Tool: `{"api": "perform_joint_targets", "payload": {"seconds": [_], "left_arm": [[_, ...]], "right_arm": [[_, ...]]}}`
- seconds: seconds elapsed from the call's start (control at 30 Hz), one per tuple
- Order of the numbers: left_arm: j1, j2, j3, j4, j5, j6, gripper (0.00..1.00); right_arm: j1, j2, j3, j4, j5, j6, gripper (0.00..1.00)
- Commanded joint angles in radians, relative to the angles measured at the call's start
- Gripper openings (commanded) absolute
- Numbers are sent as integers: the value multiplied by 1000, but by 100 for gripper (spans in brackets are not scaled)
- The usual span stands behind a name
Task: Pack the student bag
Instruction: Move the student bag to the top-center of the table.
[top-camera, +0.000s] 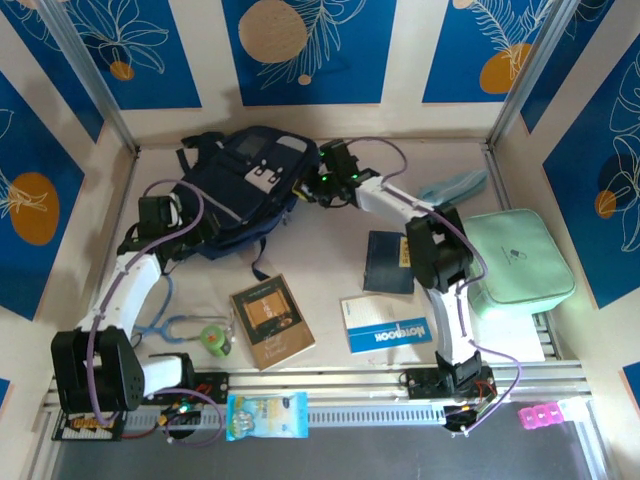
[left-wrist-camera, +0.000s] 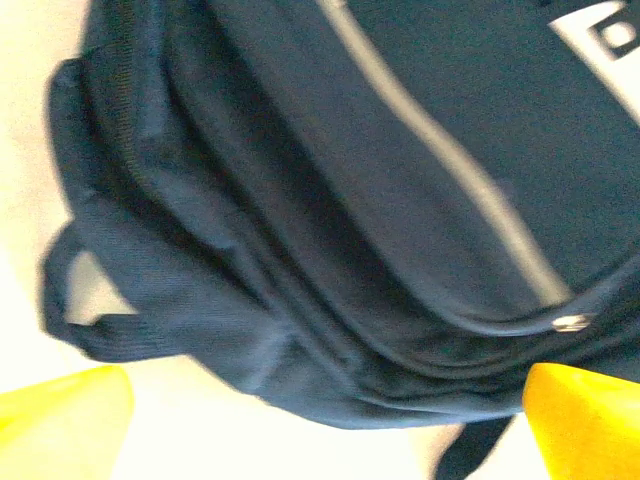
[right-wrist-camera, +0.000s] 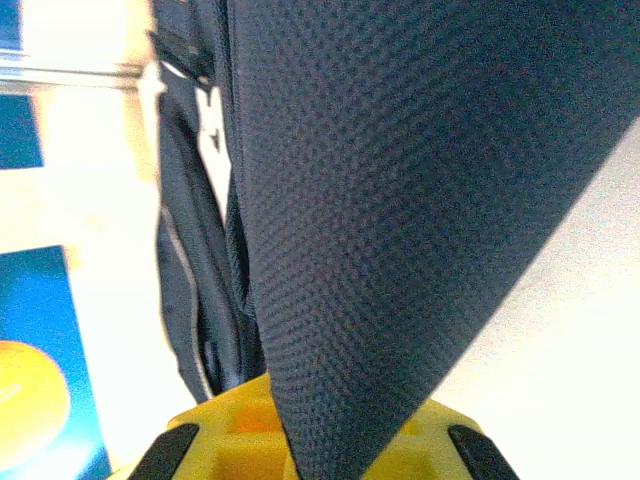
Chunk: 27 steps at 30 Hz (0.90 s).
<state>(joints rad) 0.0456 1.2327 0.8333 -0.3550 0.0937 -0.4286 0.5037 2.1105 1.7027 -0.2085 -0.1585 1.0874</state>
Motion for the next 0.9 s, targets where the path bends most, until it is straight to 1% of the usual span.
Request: {"api": "perform_joint_targets", "payload": {"seconds": [0.0,0.17,0.33,0.43,0.47,0.5,0.53,0.57,0.63,0.7,0.77,0.83,0.87], "left_arm": [[10,30,38,-14,62,-27,100],[8,51,40,8,138,-36,100],[5,55,42,17,183,-45,100],[-2,53,43,21,200,-41,100],[-5,53,45,21,204,-39,100],[-8,54,48,21,207,-39,100],[-12,54,53,18,208,-40,100],[-17,53,57,15,209,-42,100],[-31,53,61,11,206,-47,100],[-47,49,62,6,194,-59,100],[-73,48,58,-1,167,-89,100],[-117,46,47,-24,116,-164,100],[-140,48,36,-17,117,-191,100]], "right_arm": [[-83,-111,-29,-8,-71,-69,0],[-164,-192,-119,-26,-132,-110,0],[-248,-274,-220,-71,-92,-184,0],[-284,-270,-230,-110,-82,-229,1],[-290,-265,-228,-124,-76,-245,5],[-294,-257,-226,-144,-62,-267,12],[-296,-253,-222,-171,-30,-278,21],[-296,-251,-219,-217,32,-281,31],[-299,-264,-233,-254,97,-268,42],[-297,-301,-283,-235,106,-245,52],[-288,-334,-342,-200,81,-213,57],[-268,-358,-403,-169,47,-186,58],[-258,-363,-422,-161,40,-172,58]]}}
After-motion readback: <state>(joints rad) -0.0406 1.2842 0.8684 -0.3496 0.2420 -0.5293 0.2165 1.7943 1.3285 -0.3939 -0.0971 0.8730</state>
